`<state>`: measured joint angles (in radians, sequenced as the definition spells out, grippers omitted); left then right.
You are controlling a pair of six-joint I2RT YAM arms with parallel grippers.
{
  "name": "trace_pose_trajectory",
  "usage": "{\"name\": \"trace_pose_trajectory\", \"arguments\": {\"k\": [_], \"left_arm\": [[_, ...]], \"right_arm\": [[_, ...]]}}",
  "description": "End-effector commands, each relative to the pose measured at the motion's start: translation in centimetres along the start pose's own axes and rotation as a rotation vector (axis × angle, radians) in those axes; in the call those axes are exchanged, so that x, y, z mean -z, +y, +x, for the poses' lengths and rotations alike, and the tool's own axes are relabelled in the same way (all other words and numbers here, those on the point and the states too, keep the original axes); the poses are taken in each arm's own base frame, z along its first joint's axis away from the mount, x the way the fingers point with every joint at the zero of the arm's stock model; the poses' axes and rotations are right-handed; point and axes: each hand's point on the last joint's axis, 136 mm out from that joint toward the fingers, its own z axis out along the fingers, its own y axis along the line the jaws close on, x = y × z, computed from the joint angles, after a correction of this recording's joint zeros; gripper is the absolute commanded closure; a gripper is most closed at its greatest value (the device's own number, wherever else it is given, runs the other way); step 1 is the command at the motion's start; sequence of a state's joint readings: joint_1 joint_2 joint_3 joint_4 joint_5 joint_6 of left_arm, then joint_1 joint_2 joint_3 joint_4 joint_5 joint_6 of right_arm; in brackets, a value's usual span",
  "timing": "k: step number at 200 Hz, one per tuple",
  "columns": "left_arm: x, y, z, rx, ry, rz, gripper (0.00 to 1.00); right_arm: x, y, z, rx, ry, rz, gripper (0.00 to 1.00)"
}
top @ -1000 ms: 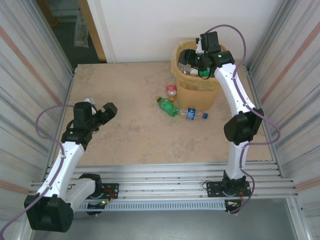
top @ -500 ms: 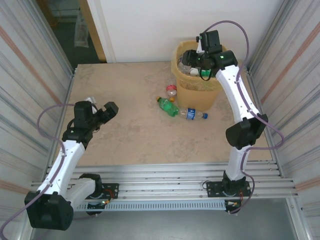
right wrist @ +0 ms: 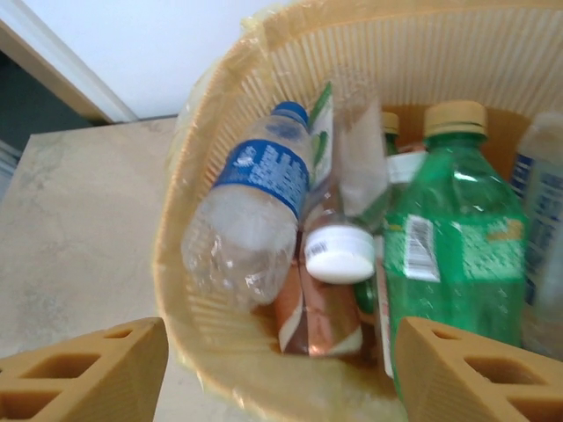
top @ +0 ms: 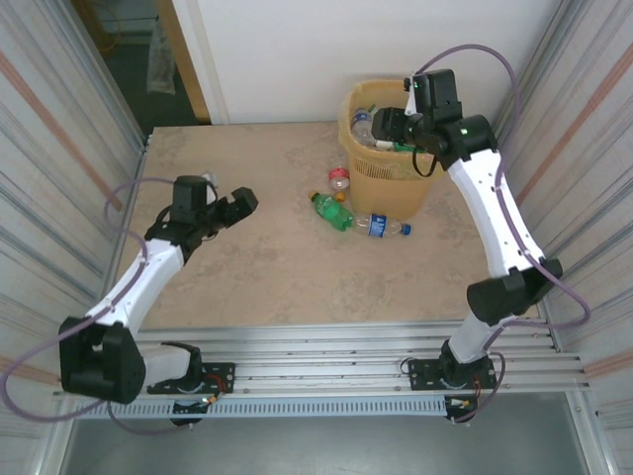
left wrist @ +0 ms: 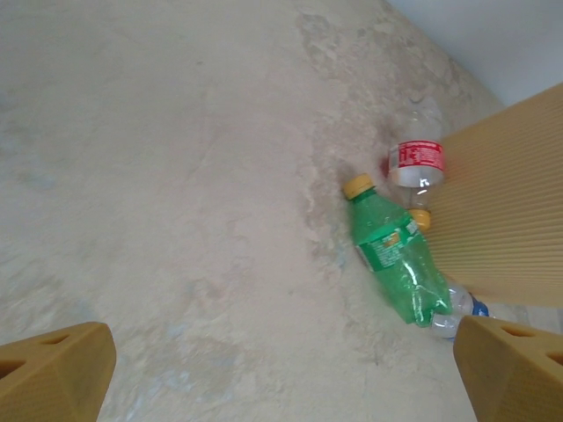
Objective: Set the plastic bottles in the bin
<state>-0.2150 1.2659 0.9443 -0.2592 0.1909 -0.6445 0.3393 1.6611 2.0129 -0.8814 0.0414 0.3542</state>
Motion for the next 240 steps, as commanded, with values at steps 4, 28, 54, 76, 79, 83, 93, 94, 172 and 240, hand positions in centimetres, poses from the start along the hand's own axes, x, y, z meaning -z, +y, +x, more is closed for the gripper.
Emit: {"name": "trace_pose_trajectory", "arguments": {"k": [4, 28, 54, 76, 79, 83, 93, 94, 172, 240], "left_arm": [[-2.0, -3.4, -1.8, -0.094, 0.007, 0.06, 0.01], [-5.4, -6.1, -2.1, -0.136, 0.072, 0.094, 0.01], [-9.5, -8.9, -1.8, -0.179, 0.155, 0.12, 0.01], [-13.0, -10.7, -1.3, -0.188, 0.211, 0.143, 0.04], [-13.5, -10.9, -1.4, -0.186, 0.215, 0.145, 0.06], [-14.1, -11.2, -1.3, -0.185, 0.223, 0.153, 0.08], [-15.8, -11.6, -0.9, -0.175, 0.252, 0.163, 0.11], [-15.9, -11.8, -0.9, -0.176, 0.254, 0.167, 0.11], [-24.7, -14.7, 0.9, -0.157, 0.344, 0.228, 0.22], [-28.1, -15.8, 1.8, -0.143, 0.349, 0.269, 0.28]], "right_arm": [[3.3, -1.1, -0.2, 0.012, -0.072, 0.037, 0.28], [4.5, -2.4, 1.7, 0.003, -0.069, 0.069, 0.22], [6.0, -4.0, 3.3, -0.01, -0.077, 0.125, 0.14], [7.2, -5.3, 4.6, -0.023, -0.086, 0.162, 0.09], [7.3, -5.5, 4.9, -0.024, -0.087, 0.167, 0.08], [7.6, -5.6, 5.0, -0.029, -0.091, 0.172, 0.07], [8.1, -6.2, 5.6, -0.04, -0.095, 0.188, 0.05], [8.1, -6.3, 5.7, -0.041, -0.094, 0.19, 0.05], [9.4, -8.4, 9.3, -0.083, -0.078, 0.235, 0.02], [9.7, -8.8, 10.7, -0.099, -0.058, 0.236, 0.02]]}}
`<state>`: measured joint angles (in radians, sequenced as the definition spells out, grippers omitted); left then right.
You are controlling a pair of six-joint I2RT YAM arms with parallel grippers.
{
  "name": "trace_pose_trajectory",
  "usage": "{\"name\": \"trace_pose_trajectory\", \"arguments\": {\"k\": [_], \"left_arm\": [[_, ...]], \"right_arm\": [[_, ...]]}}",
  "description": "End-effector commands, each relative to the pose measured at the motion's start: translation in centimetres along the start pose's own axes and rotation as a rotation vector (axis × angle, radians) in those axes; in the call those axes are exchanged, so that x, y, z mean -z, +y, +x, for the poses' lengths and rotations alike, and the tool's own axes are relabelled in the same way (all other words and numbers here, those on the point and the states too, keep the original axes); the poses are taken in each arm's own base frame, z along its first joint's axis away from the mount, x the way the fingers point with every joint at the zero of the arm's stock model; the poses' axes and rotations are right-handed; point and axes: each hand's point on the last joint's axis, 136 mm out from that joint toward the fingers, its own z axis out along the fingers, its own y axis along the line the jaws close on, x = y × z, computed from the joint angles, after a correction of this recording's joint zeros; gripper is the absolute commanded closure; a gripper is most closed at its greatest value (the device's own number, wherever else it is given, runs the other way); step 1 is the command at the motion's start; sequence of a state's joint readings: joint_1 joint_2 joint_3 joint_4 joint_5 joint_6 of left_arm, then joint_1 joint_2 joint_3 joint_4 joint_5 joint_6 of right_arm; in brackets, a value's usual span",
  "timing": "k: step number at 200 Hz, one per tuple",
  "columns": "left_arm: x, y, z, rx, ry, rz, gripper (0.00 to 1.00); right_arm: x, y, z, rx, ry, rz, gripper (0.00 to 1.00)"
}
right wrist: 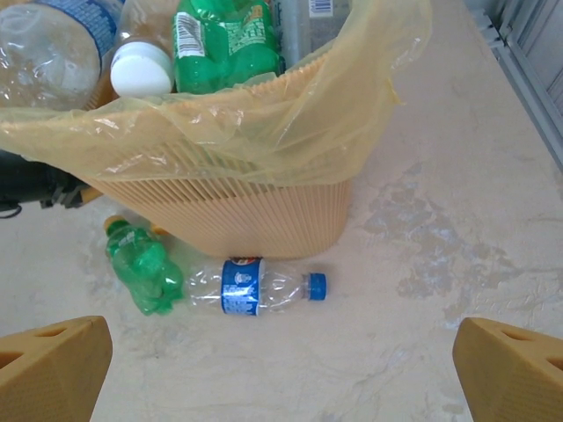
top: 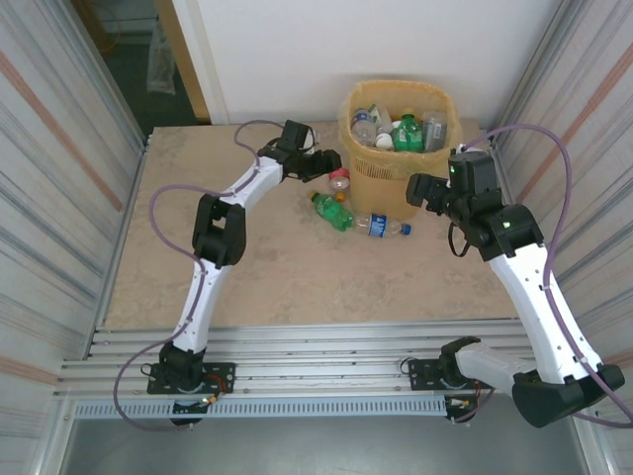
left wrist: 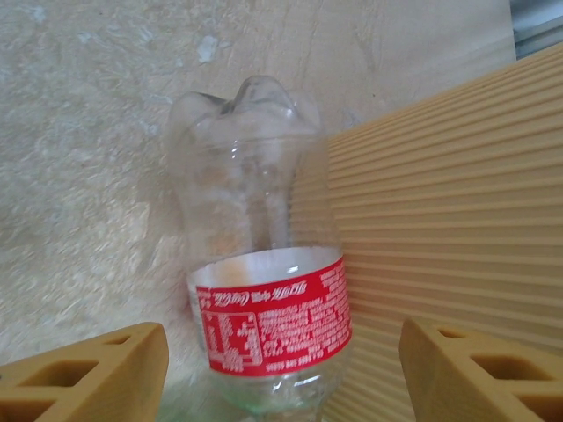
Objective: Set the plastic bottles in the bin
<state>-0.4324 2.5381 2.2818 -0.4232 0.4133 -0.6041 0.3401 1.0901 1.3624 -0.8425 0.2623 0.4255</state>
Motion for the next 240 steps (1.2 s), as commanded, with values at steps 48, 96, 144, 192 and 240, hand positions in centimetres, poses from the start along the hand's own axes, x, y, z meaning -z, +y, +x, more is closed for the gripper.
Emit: {"name": "trace_pose_trajectory", "arguments": {"k": [48, 96, 144, 192, 240], "left_arm": [[-2.1, -0.6, 1.0, -0.032, 0.021, -0.022, 0.28], [-2.5, 1.3, 1.8, -0.085, 0.022, -0.171, 0.27], [-2.4, 2.8, 2.1, -0.131, 0.022, -0.282, 0.27], [-2.4, 3.6, 1.7, -0.145, 0.004, -0.326, 0.27], [-2.2, 5.3, 1.9, -0.118, 0.013, -0.378, 0.26]], "right_arm": [[0.7, -0.8, 0.7, -0.044, -0.004, 0.007, 0.02], [0.4, -0.9, 1.2, -0.043, 0.008, 0.011, 0.02], [0.4, -1.1, 1.3, -0.049, 0.008, 0.012, 0.02], [0.2, -1.0, 1.6, -0.052, 0.016, 0.009, 0.02], [0.0, -1.0, 1.9, -0.053, 0.024, 0.008, 0.02]]}}
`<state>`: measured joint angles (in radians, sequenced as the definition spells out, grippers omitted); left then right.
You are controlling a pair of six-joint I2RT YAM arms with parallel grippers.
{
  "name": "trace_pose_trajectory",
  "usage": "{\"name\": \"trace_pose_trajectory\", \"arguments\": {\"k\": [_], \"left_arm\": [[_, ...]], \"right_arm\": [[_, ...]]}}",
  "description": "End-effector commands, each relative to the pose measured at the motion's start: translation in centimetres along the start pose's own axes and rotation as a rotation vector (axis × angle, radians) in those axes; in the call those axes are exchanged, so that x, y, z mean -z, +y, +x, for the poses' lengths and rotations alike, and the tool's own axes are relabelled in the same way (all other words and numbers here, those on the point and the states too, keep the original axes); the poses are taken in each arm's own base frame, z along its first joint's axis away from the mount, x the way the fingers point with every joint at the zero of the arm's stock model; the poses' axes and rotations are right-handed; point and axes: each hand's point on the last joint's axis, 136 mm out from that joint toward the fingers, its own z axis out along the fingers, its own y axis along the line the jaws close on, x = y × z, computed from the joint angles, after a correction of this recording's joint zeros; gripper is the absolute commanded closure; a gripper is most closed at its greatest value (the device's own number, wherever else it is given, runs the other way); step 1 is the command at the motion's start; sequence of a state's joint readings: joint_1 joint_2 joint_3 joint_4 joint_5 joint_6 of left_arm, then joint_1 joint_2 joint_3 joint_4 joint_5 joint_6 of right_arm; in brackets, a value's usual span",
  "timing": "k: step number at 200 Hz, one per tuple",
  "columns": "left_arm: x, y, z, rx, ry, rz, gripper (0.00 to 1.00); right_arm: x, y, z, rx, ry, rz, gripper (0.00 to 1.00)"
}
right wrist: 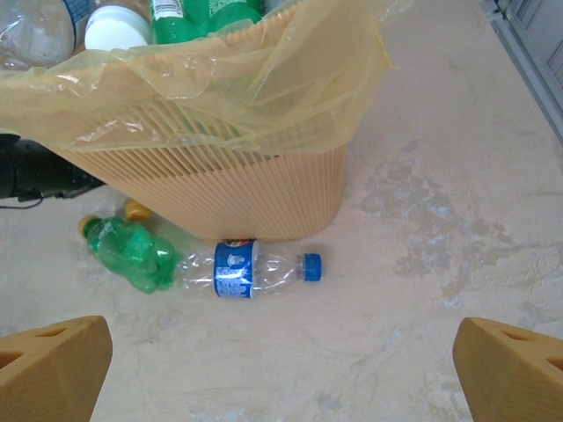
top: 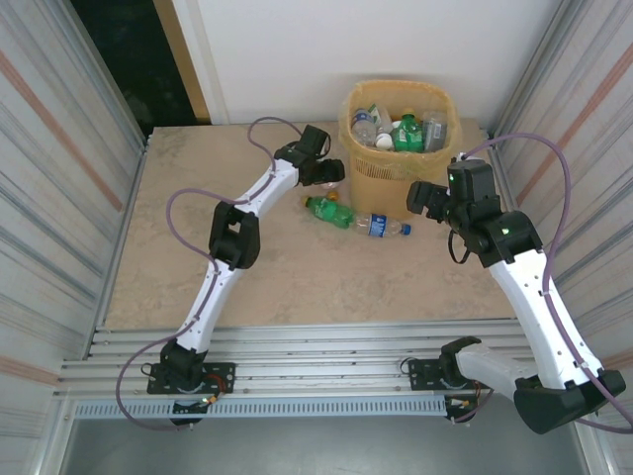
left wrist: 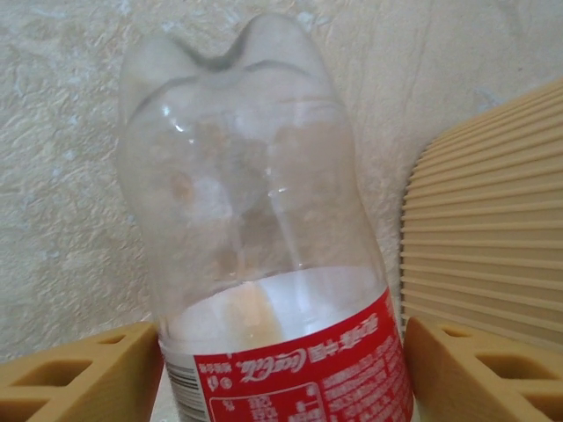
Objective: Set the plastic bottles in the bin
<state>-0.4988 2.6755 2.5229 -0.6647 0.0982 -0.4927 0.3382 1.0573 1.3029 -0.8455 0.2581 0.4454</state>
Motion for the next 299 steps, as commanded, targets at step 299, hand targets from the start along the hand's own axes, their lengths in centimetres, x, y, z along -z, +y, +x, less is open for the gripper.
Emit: {"name": "trace_pose_trajectory", "arguments": {"k": [299], "left_arm": [[28.0, -1.9, 0.2, -0.118, -0.341, 0.276, 0.55]], "right_arm": [[1.8, 7.5, -2.6, -0.185, -0.066, -0.437, 0.02]]}}
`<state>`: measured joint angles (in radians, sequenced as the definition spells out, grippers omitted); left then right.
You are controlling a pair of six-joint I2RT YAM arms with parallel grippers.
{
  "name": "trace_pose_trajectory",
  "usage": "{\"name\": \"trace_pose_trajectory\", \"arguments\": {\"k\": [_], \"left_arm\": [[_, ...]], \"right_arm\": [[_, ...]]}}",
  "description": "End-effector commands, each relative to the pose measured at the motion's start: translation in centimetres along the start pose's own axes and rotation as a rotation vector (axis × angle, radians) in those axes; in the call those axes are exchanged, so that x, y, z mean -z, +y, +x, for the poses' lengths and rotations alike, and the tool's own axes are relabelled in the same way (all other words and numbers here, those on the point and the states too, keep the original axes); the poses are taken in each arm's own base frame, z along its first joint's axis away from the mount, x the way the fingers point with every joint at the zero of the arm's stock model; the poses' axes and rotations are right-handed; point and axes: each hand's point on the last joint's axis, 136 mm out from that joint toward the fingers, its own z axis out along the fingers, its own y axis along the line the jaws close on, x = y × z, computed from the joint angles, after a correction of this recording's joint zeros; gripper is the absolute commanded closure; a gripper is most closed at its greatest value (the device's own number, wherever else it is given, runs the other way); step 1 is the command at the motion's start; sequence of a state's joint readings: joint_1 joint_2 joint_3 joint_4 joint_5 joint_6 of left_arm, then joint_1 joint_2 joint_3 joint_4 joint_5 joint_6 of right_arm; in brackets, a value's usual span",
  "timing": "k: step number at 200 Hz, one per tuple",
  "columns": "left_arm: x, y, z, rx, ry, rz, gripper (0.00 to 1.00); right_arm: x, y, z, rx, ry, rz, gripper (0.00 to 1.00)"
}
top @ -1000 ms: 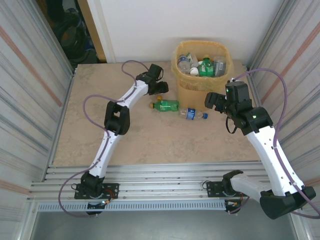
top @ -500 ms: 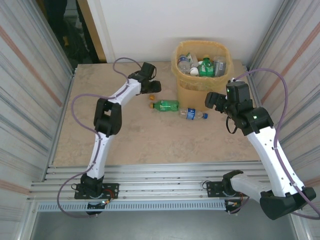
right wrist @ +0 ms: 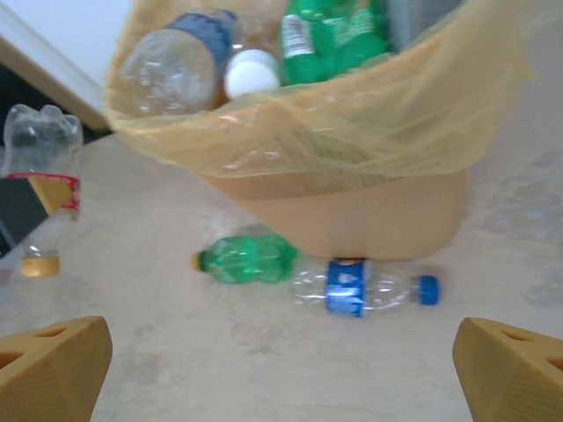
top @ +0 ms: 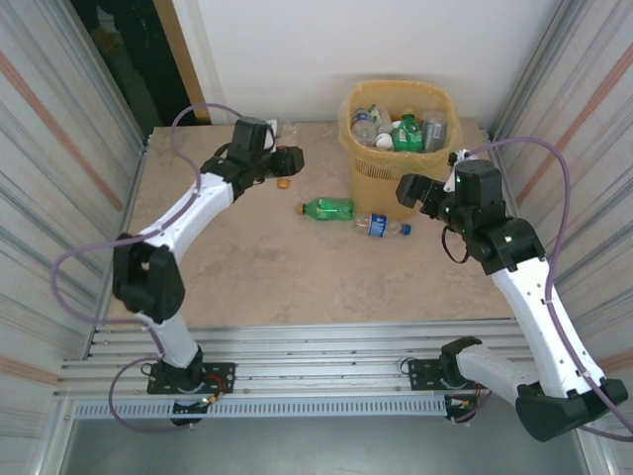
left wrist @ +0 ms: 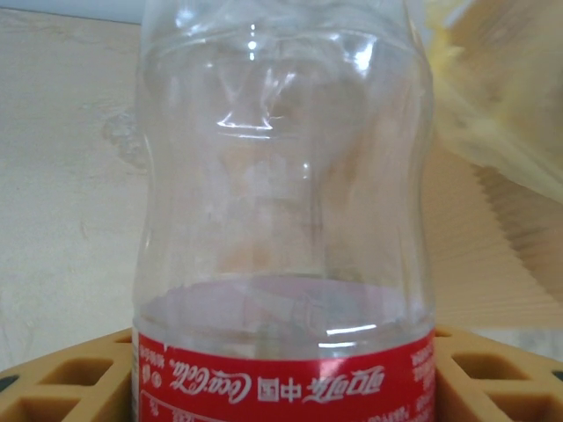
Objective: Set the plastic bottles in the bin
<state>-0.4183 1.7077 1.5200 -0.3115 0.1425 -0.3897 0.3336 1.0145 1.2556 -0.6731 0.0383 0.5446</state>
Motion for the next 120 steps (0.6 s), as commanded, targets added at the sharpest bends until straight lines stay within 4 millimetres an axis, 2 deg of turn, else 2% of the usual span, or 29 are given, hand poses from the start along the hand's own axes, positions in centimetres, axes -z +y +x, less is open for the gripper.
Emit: {"name": "trace_pose_trajectory", "arguments": {"k": [1, 33, 62, 105, 120], "left_arm": [[3.4, -3.1, -0.2, -0.013, -0.049, 0.156, 0.55], [7.4, -5.6, 0.7, -0.016, -0.098, 0.28, 0.55], [10.1, -7.7, 1.2, -0.018, -0.158, 0.377, 0.55], [12.3, -10.4, 1.7, -0.024, -0.209, 0.482, 0.56], [12.7, -11.1, 1.7, -0.024, -0.215, 0.515, 0.56]], "right_arm": [[-0.1, 3.4, -1.0, -0.061, -0.02, -0.173, 0.02], [-0.9, 7.3, -1.7, -0.087, -0.016, -0.334, 0.02], [-1.8, 11.0, -1.7, -0.077, 0.009, -0.443, 0.02], [-2.7, 16.7, -1.2, -0.006, 0.046, -0.571, 0.02], [-2.9, 18.0, -0.9, 0.02, 0.058, -0.595, 0.02]]}}
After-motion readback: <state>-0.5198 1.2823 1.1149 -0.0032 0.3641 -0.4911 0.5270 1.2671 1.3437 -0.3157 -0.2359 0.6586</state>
